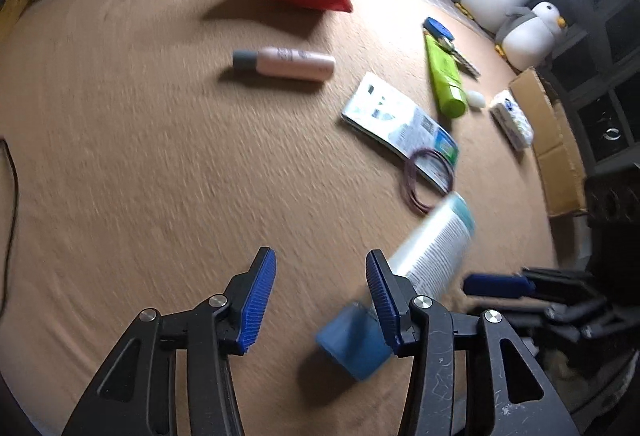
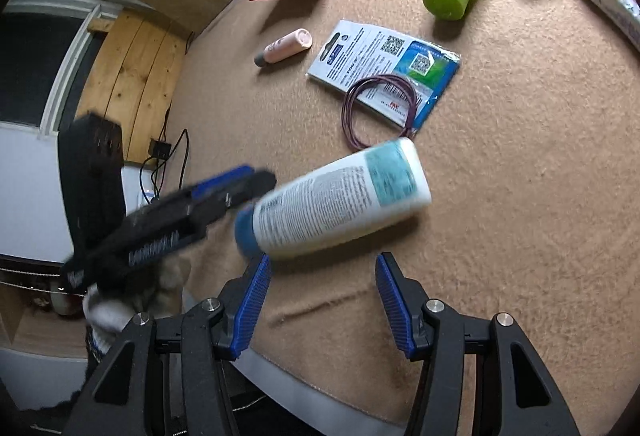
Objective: Organize objects
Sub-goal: 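Grasp the lotion bottle's blue cap end with the left gripper, then carry the lotion bottle with the left gripper into the cardboard box and release, then grasp the coiled brown cable on the card with the left gripper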
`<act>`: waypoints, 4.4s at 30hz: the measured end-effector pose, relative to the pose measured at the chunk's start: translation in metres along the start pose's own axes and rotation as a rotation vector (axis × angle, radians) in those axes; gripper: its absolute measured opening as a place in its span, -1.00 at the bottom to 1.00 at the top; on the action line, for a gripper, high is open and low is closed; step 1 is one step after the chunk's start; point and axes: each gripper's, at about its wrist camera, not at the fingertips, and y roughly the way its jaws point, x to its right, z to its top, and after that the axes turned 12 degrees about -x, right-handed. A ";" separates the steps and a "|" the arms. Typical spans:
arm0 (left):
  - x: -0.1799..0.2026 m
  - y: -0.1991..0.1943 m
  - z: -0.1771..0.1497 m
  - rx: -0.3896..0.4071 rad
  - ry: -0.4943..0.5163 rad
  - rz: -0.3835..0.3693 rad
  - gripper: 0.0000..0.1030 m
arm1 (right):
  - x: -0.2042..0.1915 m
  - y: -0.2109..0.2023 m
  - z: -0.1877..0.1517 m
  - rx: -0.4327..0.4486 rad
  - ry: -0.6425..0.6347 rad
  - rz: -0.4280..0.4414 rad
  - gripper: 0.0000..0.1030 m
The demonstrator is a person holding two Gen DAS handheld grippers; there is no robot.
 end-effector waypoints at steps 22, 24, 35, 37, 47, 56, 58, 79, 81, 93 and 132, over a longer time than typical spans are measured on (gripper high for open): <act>0.068 0.023 -0.044 -0.083 0.159 -0.107 0.11 | -0.001 0.011 -0.009 -0.023 0.041 0.043 0.02; 0.069 0.023 -0.042 -0.079 0.155 -0.112 0.07 | 0.001 0.013 -0.009 -0.021 0.046 0.029 0.02; 0.079 0.018 -0.044 -0.041 0.146 -0.096 -0.09 | 0.007 0.007 -0.017 -0.004 0.054 0.031 -0.18; 0.086 0.015 -0.043 -0.030 0.159 -0.094 -0.09 | 0.008 -0.001 -0.019 0.008 0.053 0.031 -0.18; 0.143 -0.005 -0.022 0.037 0.234 -0.107 -0.10 | 0.022 -0.059 -0.025 0.112 0.049 0.003 -0.18; 0.234 -0.001 0.019 0.073 0.361 -0.155 -0.10 | 0.062 -0.148 -0.033 0.252 0.085 -0.063 -0.18; 0.255 0.004 0.028 0.070 0.378 -0.174 -0.10 | 0.075 -0.166 -0.037 0.281 0.103 -0.077 -0.18; 0.428 0.068 0.090 0.072 0.542 -0.145 0.18 | 0.180 -0.284 -0.048 0.460 0.254 -0.260 0.00; 0.426 0.067 0.087 0.079 0.543 -0.129 0.18 | 0.179 -0.286 -0.049 0.470 0.256 -0.277 0.16; 0.350 0.034 0.057 0.108 0.448 -0.081 0.20 | 0.148 -0.270 -0.055 0.508 0.182 -0.313 0.21; 0.087 0.017 0.027 0.075 0.045 0.052 -0.10 | 0.025 -0.090 -0.001 0.282 -0.065 -0.277 0.08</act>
